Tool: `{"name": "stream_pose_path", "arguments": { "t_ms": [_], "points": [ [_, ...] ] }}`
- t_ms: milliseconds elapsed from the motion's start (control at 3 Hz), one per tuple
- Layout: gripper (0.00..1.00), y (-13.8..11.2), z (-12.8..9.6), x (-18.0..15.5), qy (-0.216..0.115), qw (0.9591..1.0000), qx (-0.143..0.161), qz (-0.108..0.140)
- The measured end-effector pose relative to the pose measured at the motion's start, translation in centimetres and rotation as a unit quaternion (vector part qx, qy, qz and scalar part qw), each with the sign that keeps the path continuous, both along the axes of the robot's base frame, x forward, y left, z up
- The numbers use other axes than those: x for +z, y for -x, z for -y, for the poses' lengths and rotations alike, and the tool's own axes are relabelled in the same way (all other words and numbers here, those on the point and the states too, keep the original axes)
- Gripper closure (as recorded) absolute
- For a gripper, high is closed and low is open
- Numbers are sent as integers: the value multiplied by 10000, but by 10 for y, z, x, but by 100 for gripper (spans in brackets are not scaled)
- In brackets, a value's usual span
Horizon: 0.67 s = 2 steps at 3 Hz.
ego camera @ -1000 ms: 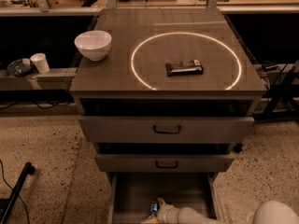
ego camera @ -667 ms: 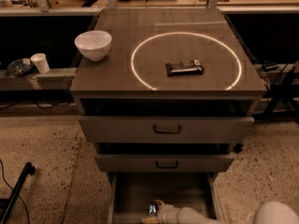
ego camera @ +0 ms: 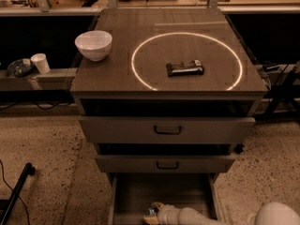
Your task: Pick redbull can from bottom drawer and place on counter
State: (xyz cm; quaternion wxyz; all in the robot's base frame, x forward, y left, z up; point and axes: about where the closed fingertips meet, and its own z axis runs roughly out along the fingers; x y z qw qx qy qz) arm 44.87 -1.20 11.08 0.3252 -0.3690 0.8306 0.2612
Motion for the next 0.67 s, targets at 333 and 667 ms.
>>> {"name": "stream_pose_path", "arguments": {
  "t_ms": [333, 667],
  "points": [
    [100, -1, 3, 13, -160, 9996, 208, 55],
    [100, -9, 8, 46, -579, 9960, 647, 227]
  ]
}}
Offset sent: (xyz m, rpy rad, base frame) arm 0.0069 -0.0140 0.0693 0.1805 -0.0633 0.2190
